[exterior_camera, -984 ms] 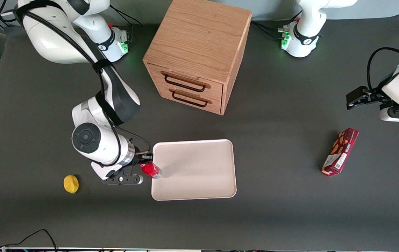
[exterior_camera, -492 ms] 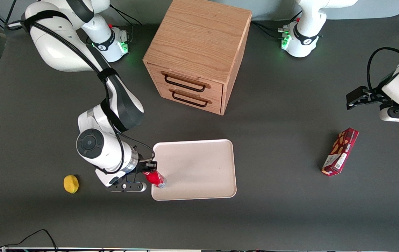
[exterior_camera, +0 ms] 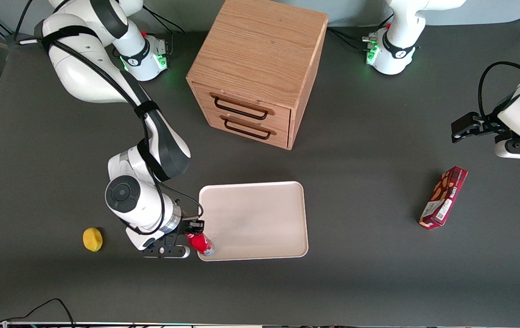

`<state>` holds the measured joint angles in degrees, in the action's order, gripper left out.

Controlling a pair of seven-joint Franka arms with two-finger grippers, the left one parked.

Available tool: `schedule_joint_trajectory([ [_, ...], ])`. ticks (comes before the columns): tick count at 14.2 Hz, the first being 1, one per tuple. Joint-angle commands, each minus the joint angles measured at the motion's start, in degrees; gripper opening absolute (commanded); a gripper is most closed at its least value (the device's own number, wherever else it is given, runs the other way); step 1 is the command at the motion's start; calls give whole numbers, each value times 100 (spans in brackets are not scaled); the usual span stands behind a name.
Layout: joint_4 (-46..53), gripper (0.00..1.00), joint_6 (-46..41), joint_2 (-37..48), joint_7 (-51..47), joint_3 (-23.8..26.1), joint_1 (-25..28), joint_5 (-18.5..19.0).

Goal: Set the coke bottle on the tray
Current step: 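Lift the bottle and carry it over the cream tray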

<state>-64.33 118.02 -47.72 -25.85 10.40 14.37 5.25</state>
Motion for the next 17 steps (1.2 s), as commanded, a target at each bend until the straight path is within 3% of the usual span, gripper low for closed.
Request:
schedule_joint_trajectory([
  [1, 281, 0, 19, -132, 37, -65, 101, 73],
  [8, 281, 0, 54, -238, -34, -38, 101, 29],
  [9, 281, 24, 54, -238, -34, -29, 101, 29],
  [11, 289, 57, 54, -238, -34, -29, 101, 29],
  [13, 307, 71, 54, -212, 10, -21, 101, 29],
  [17, 307, 78, 45, -124, 54, -12, 92, 37],
])
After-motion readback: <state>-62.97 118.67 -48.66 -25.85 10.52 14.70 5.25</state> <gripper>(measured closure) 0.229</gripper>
